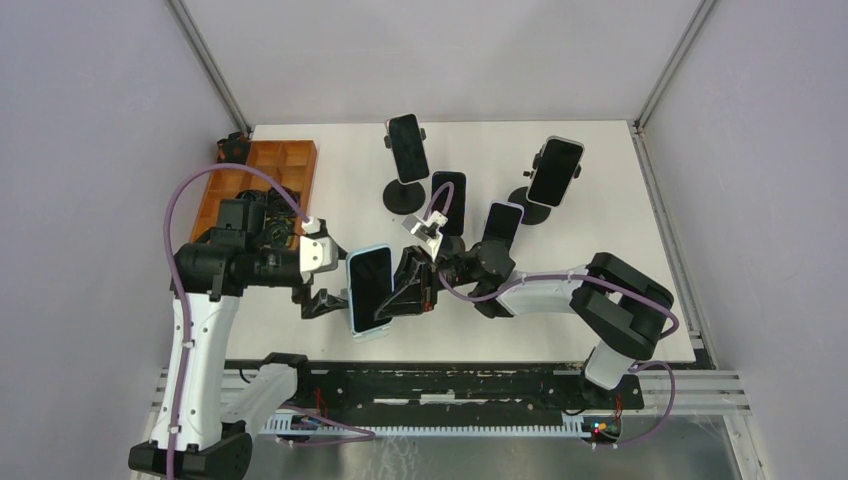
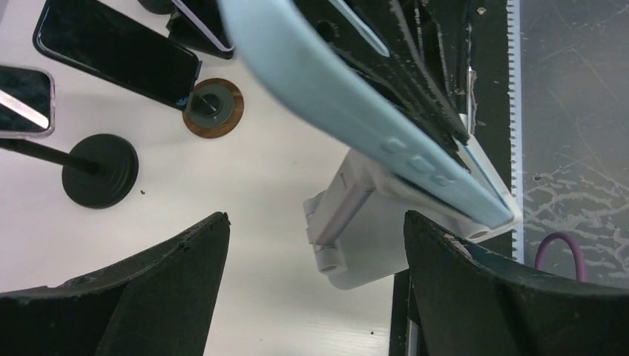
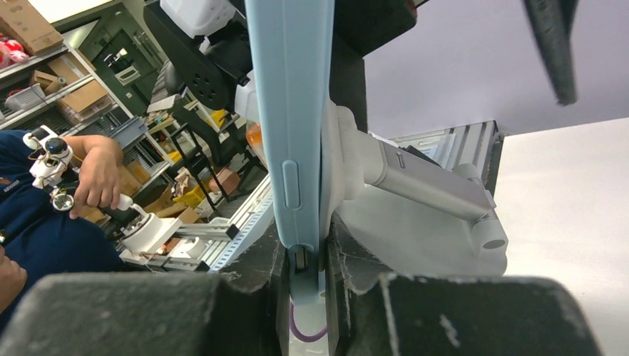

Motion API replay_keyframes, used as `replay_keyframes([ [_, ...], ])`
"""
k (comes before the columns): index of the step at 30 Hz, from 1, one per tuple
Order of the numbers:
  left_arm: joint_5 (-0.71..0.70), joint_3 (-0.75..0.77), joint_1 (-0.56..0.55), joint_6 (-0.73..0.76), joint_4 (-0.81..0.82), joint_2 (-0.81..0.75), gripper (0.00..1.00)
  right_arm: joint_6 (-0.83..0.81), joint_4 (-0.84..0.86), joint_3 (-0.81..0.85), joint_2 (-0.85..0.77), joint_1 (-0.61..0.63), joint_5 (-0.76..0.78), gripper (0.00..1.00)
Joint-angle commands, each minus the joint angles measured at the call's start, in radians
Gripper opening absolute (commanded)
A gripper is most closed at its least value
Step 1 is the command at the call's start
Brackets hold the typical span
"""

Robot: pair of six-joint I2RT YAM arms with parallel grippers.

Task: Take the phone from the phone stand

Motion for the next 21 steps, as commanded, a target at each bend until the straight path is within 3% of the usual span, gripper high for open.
replay_keyframes([
  [1, 0.032, -0.007, -0.039, 0.064, -0.016, -0.036, 0.92, 0.006, 0.263, 0.07, -0.02, 0.003, -0.006, 0.0],
  [6, 0.069, -0.017, -0.053, 0.084, -0.016, -0.041, 0.89, 0.0, 0.255, 0.096, -0.01, 0.011, -0.004, 0.0],
  [14, 0.027, -0.069, -0.052, 0.097, 0.077, -0.065, 0.72, -0.019, 0.227, 0.162, 0.015, 0.05, 0.018, 0.0],
  [16, 0.01, -0.092, -0.053, 0.094, 0.119, -0.088, 0.63, -0.029, 0.212, 0.159, 0.013, 0.056, 0.025, 0.0],
  [21, 0.009, -0.103, -0.053, 0.113, 0.156, -0.119, 0.29, -0.041, 0.199, 0.108, -0.005, 0.056, 0.071, 0.0],
])
